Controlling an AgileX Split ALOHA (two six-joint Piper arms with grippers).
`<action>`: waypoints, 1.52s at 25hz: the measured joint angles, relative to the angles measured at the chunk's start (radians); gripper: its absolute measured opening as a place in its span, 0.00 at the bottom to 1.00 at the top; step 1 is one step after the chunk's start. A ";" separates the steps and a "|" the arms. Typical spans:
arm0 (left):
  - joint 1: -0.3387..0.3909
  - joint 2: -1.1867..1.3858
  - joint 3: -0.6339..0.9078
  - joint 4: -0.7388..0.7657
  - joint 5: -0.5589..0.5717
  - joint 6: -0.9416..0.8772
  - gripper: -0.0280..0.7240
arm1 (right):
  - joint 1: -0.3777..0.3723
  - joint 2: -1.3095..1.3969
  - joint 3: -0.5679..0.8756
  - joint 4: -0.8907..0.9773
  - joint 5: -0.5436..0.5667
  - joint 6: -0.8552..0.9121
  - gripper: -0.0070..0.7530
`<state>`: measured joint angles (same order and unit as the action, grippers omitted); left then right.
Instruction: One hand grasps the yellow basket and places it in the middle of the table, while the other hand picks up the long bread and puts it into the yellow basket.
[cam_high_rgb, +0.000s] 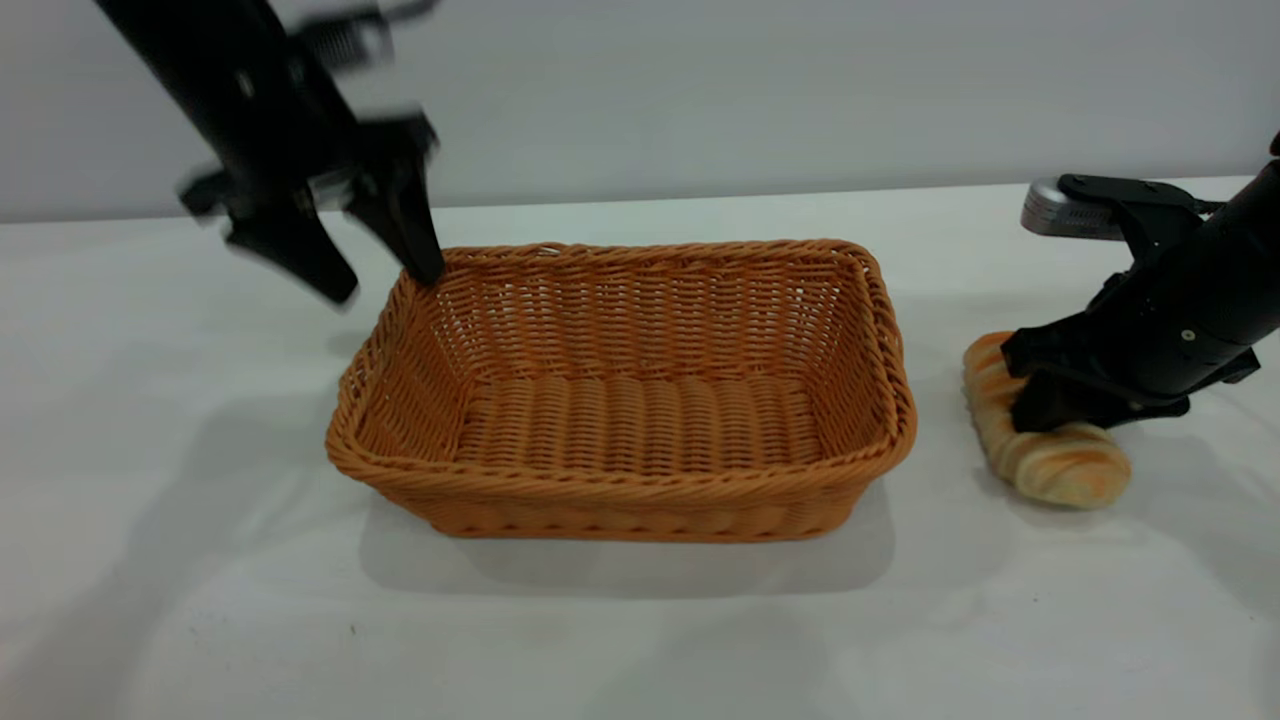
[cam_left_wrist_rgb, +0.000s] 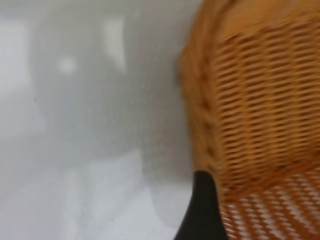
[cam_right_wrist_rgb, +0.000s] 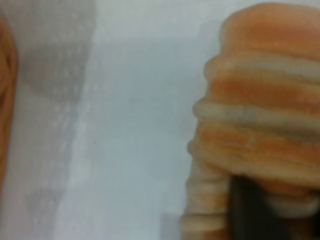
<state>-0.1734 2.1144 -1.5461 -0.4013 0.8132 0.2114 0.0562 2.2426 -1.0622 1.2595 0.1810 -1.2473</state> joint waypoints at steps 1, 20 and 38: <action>0.000 -0.037 0.000 0.000 0.004 0.000 0.90 | -0.001 0.000 -0.001 -0.009 0.002 0.000 0.19; 0.000 -0.734 0.000 0.204 0.316 -0.040 0.81 | 0.301 -0.345 -0.023 -0.058 0.194 0.076 0.10; 0.000 -0.937 0.153 0.247 0.355 -0.052 0.80 | 0.186 -0.559 -0.146 -0.542 0.753 0.504 0.79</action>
<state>-0.1734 1.1775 -1.3926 -0.1544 1.1683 0.1590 0.2424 1.6832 -1.2085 0.7173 0.9335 -0.7432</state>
